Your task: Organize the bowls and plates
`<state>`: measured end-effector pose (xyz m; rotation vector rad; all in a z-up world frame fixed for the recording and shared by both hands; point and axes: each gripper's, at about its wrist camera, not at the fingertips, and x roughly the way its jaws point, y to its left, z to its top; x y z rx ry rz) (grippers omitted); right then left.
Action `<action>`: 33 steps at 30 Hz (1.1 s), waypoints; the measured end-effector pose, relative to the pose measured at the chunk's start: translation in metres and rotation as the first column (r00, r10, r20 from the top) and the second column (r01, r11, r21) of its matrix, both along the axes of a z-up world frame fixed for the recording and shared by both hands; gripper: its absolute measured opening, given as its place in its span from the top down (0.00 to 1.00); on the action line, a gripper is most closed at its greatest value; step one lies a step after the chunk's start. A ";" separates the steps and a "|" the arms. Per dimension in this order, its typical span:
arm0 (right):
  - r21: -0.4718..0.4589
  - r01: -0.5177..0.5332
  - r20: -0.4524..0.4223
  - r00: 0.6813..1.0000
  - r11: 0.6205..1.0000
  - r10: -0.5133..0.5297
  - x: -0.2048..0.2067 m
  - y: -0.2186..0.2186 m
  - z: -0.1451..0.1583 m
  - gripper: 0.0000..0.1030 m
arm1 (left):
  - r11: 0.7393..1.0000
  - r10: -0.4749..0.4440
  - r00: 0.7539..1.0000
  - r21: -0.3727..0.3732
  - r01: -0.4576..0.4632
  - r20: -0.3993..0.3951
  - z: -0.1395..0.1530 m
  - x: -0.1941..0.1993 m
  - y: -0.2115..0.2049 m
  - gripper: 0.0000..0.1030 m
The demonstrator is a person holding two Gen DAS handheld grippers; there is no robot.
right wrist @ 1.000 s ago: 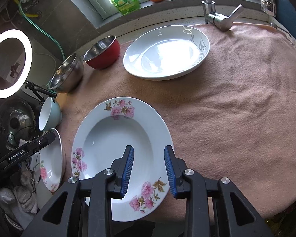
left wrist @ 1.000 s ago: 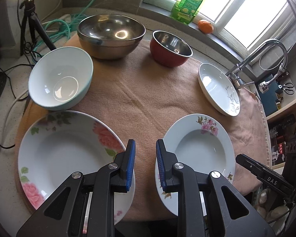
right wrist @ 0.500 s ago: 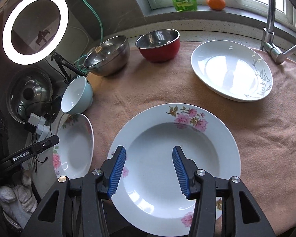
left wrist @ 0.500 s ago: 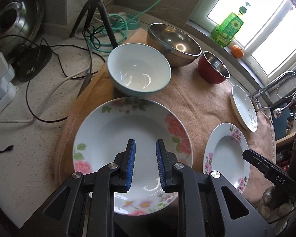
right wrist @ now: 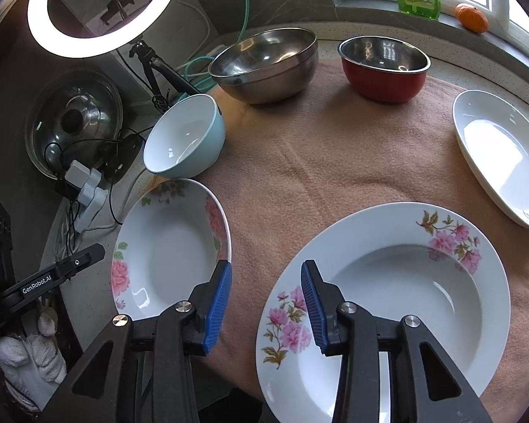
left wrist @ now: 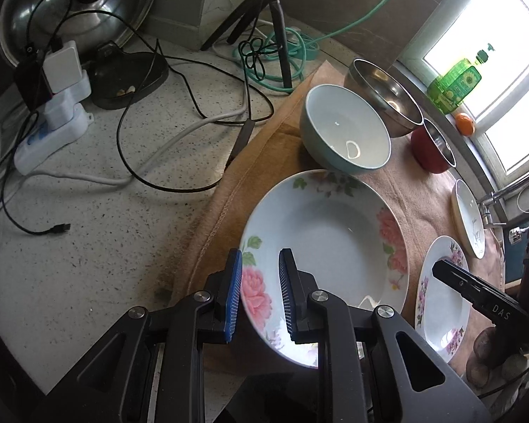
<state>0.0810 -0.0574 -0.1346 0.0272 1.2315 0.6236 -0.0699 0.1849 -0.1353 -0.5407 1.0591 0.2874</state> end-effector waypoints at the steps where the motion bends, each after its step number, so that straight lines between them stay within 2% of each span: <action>1: -0.003 -0.008 -0.002 1.000 1.000 0.008 0.000 0.004 -0.002 0.66 | 1.000 0.005 1.000 -0.006 -0.005 -0.003 -0.003 -0.002 0.003 0.81; 10: -0.014 -0.034 -0.053 0.998 0.999 0.033 0.004 0.023 -0.018 0.77 | 0.998 0.012 1.000 -0.068 -0.014 -0.021 -0.020 -0.005 0.016 0.81; 17: -0.006 -0.028 -0.085 0.996 1.000 0.027 0.009 0.028 -0.024 0.79 | 0.995 -0.003 1.000 -0.104 -0.001 -0.031 -0.029 0.002 0.017 0.81; 20: 0.002 -0.031 -0.094 0.995 1.000 0.031 0.011 0.031 -0.026 0.82 | 0.994 -0.012 0.999 -0.108 0.009 -0.032 -0.030 0.004 0.016 0.81; 22: 0.009 -0.037 -0.101 0.994 0.999 0.037 0.012 0.034 -0.027 0.84 | 0.994 -0.019 0.999 -0.110 0.016 -0.033 -0.031 0.006 0.015 0.87; 26: 0.014 -0.051 -0.107 0.993 0.999 0.052 0.011 0.039 -0.027 0.90 | 0.994 -0.037 0.999 -0.103 0.033 -0.038 -0.032 0.008 0.013 0.87; 33: 0.019 -0.048 -0.126 0.991 0.999 0.050 0.013 0.039 -0.028 0.91 | 0.995 -0.043 0.998 -0.092 0.040 -0.039 -0.032 0.008 0.012 0.87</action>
